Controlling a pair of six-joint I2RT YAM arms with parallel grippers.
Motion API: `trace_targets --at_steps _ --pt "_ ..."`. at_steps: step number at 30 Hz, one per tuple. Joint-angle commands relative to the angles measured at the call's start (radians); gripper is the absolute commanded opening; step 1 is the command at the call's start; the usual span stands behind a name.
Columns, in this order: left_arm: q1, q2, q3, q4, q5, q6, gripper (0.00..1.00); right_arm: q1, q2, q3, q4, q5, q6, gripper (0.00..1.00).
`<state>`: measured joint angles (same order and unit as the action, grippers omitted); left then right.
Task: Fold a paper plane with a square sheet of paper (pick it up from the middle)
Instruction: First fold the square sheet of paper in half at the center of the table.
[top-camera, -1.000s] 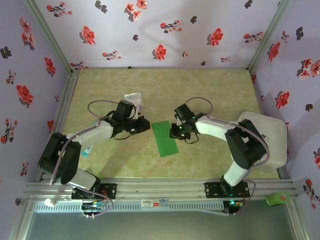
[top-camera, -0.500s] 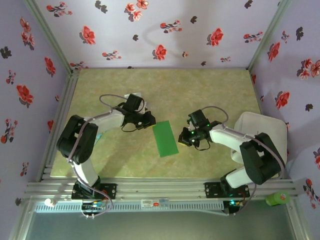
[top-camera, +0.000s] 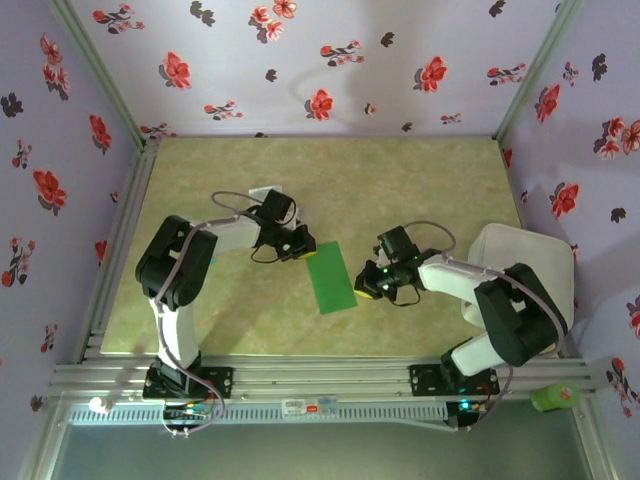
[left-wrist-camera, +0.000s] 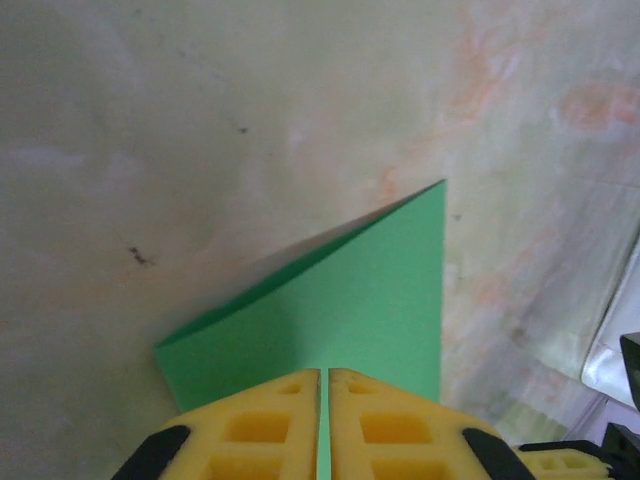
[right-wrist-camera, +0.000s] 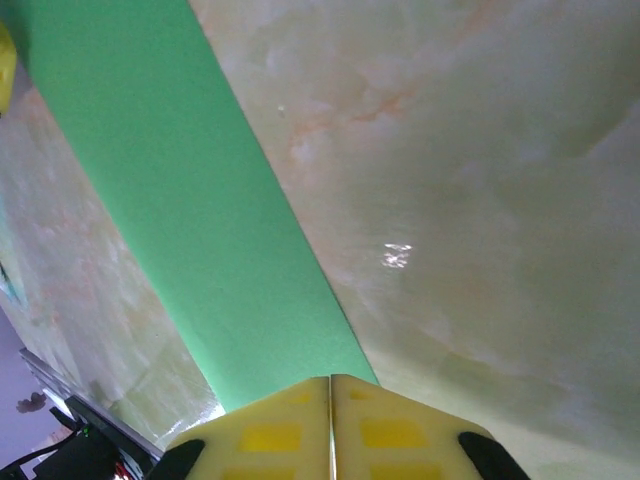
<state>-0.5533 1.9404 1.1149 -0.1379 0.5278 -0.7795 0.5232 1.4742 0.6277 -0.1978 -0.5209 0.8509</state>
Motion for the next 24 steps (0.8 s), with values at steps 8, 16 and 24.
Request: trace_targets --at_steps 8,16,24 --pt "0.016 0.021 -0.116 0.097 0.006 -0.011 0.11 0.001 -0.019 -0.063 0.021 -0.032 0.037 0.27" --pt "0.030 0.016 -0.139 0.129 0.026 -0.013 0.11 0.001 -0.016 -0.087 0.114 -0.105 0.066 0.31" --pt "0.037 0.041 -0.080 0.080 0.072 0.056 0.11 0.000 0.017 -0.085 0.191 -0.132 0.099 0.32"
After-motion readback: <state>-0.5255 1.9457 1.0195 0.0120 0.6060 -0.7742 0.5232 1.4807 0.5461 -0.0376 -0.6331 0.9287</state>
